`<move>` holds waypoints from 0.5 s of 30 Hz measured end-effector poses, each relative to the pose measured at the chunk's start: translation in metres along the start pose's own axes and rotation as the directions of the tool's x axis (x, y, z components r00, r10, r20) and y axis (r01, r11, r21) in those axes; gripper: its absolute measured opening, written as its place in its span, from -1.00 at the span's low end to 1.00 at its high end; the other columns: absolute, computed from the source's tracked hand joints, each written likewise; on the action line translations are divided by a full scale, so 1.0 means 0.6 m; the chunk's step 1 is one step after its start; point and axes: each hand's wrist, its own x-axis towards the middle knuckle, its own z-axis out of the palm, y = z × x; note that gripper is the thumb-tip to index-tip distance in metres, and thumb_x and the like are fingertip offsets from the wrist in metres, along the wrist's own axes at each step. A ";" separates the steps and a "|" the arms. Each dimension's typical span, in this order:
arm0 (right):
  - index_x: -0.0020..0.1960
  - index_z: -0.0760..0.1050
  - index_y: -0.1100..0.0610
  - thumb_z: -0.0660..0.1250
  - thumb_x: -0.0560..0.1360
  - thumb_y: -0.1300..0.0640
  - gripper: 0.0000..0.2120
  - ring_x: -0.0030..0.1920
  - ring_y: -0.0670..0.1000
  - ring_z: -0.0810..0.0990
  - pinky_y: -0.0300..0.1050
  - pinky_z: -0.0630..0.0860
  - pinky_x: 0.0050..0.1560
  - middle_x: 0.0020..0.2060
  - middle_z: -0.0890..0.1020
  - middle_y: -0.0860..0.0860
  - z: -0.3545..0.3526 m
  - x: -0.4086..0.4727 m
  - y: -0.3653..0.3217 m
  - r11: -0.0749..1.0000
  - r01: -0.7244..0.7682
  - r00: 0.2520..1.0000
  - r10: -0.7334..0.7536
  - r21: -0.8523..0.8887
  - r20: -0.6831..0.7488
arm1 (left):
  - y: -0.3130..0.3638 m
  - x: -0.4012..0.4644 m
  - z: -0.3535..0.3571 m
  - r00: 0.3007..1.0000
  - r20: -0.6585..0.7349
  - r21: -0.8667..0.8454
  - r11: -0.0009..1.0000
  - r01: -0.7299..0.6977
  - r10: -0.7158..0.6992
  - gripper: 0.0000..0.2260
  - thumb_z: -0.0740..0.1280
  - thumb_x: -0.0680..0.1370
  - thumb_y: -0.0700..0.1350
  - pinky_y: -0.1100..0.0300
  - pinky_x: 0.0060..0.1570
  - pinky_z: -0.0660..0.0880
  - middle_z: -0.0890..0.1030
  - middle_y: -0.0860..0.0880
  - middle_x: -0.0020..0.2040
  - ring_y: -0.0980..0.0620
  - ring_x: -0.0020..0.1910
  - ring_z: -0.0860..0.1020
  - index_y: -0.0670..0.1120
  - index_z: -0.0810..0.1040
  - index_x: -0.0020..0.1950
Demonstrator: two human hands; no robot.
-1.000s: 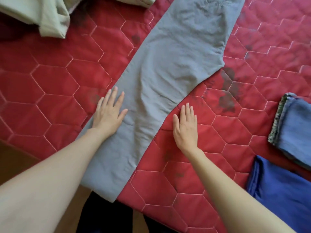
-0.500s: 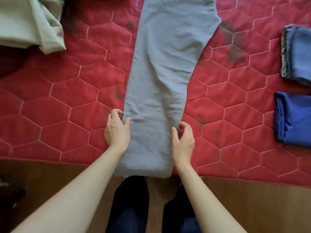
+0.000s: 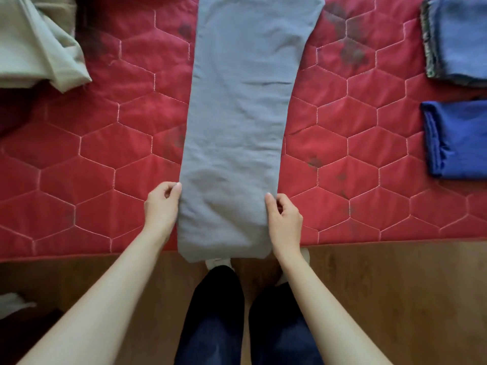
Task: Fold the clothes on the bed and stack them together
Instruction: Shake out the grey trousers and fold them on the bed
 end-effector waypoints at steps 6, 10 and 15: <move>-0.37 0.22 0.02 0.28 0.58 0.03 -0.60 -0.38 -0.12 0.25 -0.16 0.20 -0.31 -0.46 0.29 -0.11 0.004 -0.035 0.025 0.998 -0.027 0.999 0.024 0.058 0.047 | -0.016 -0.015 -0.009 0.988 0.149 0.051 0.997 -0.050 0.042 -0.80 0.35 0.56 0.02 0.17 -0.18 0.41 0.61 0.11 -0.25 0.09 -0.22 0.51 0.01 0.60 -0.24; -0.33 0.28 0.07 0.28 0.58 0.01 -0.64 -0.35 -0.13 0.28 -0.17 0.22 -0.31 -0.44 0.35 -0.11 -0.001 -0.059 0.039 0.995 -0.052 0.992 0.042 0.088 0.116 | -0.033 -0.033 -0.021 0.988 0.152 0.069 0.997 -0.017 0.006 -0.82 0.30 0.60 -0.02 0.01 0.02 0.50 0.65 0.01 -0.10 -0.01 -0.09 0.55 -0.06 0.64 -0.07; -0.32 0.31 0.13 0.30 0.55 -0.03 -0.64 -0.36 -0.13 0.27 -0.18 0.24 -0.31 -0.42 0.34 -0.10 0.000 -0.082 0.060 0.999 -0.005 0.993 -0.001 0.050 0.114 | -0.057 -0.055 -0.033 0.987 0.135 0.109 0.989 -0.098 0.083 -0.88 0.33 0.57 -0.04 0.10 -0.07 0.47 0.65 0.04 -0.14 0.01 -0.11 0.57 -0.05 0.62 -0.08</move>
